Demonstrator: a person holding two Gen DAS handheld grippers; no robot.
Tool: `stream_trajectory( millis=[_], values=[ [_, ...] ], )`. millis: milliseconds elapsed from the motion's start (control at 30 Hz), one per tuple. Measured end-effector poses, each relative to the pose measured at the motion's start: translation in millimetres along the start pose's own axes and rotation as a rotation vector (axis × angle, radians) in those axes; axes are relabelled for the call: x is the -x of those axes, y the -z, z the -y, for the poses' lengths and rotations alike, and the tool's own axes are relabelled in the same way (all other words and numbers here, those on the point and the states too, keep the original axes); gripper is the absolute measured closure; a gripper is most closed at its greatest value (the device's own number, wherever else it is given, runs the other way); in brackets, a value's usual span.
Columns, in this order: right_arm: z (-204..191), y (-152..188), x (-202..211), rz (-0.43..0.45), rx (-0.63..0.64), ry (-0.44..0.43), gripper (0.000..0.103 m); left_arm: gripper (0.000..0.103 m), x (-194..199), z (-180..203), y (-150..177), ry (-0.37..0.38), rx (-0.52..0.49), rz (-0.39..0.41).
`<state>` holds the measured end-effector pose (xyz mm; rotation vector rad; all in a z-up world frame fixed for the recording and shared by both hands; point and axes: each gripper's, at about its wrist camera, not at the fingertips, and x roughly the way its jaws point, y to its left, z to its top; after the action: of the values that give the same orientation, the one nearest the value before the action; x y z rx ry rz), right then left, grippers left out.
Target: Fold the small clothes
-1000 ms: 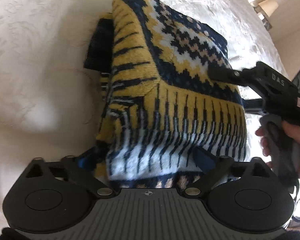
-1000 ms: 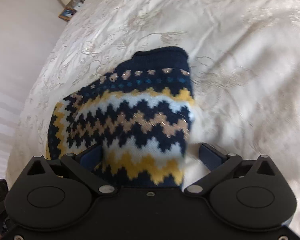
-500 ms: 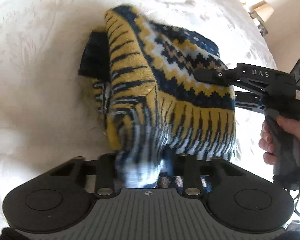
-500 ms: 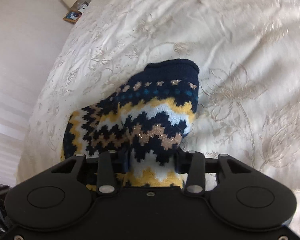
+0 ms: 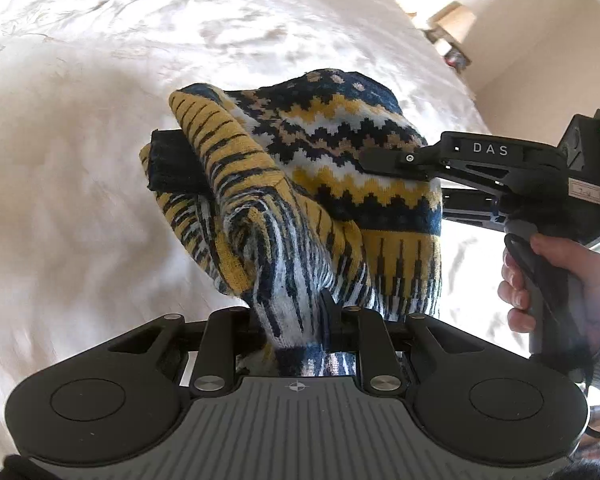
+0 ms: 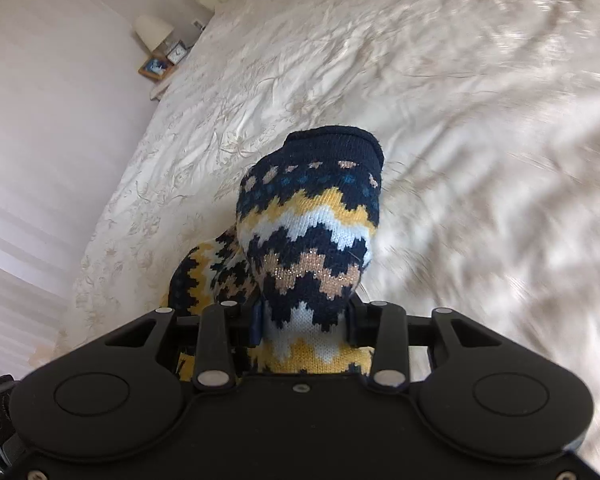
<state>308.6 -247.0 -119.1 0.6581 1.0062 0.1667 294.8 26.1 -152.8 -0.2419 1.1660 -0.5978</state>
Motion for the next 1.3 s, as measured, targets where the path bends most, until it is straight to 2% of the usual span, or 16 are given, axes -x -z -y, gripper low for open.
stream_trajectory(
  millis=[133, 233, 333, 400, 433, 500, 633, 733, 833, 900, 967, 1067, 1167, 1267, 1300],
  values=[
    [9, 21, 26, -0.005, -0.01, 0.021, 0.055, 0.082, 9, 21, 29, 0.017, -0.042, -0.015],
    [28, 38, 35, -0.037, -0.025, 0.045, 0.054, 0.081, 0, 24, 54, 0.02, -0.003, -0.039],
    [51, 53, 24, -0.093, 0.008, 0.115, 0.046, 0.079, -27, 16, 79, -0.06, 0.059, -0.111],
    [70, 63, 8, -0.165, 0.014, 0.209, 0.043, 0.075, -45, 1, 97, -0.135, 0.127, -0.174],
    [77, 69, 8, -0.173, 0.019, 0.222, 0.042, 0.074, -47, -5, 104, -0.136, 0.159, -0.173],
    [84, 72, 16, -0.148, 0.014, 0.191, 0.037, 0.072, -39, -11, 111, -0.139, 0.197, -0.136],
    [83, 74, 47, -0.066, 0.068, 0.151, 0.027, 0.073, -6, 5, 119, -0.21, 0.156, -0.072],
    [83, 77, 71, -0.012, 0.086, 0.127, 0.028, 0.074, 20, 26, 113, -0.267, 0.118, 0.003],
    [84, 83, 87, 0.015, 0.106, 0.111, 0.045, 0.074, 29, 60, 100, -0.266, 0.05, 0.078],
    [84, 83, 89, 0.017, 0.105, 0.105, 0.051, 0.074, 26, 75, 86, -0.251, -0.008, 0.104],
    [83, 85, 89, 0.017, 0.117, 0.1, 0.054, 0.074, -2, 92, 65, -0.243, -0.043, 0.101],
    [79, 87, 86, 0.01, 0.137, 0.102, 0.054, 0.074, -26, 90, 46, -0.248, -0.062, 0.089],
    [75, 88, 84, 0.002, 0.156, 0.102, 0.054, 0.074, -50, 79, 35, -0.248, -0.061, 0.062],
    [69, 89, 81, -0.006, 0.184, 0.117, 0.054, 0.075, -72, 54, 34, -0.309, -0.062, -0.031],
    [67, 88, 79, -0.007, 0.195, 0.123, 0.054, 0.074, -76, 45, 34, -0.305, -0.06, -0.038]
  ],
)
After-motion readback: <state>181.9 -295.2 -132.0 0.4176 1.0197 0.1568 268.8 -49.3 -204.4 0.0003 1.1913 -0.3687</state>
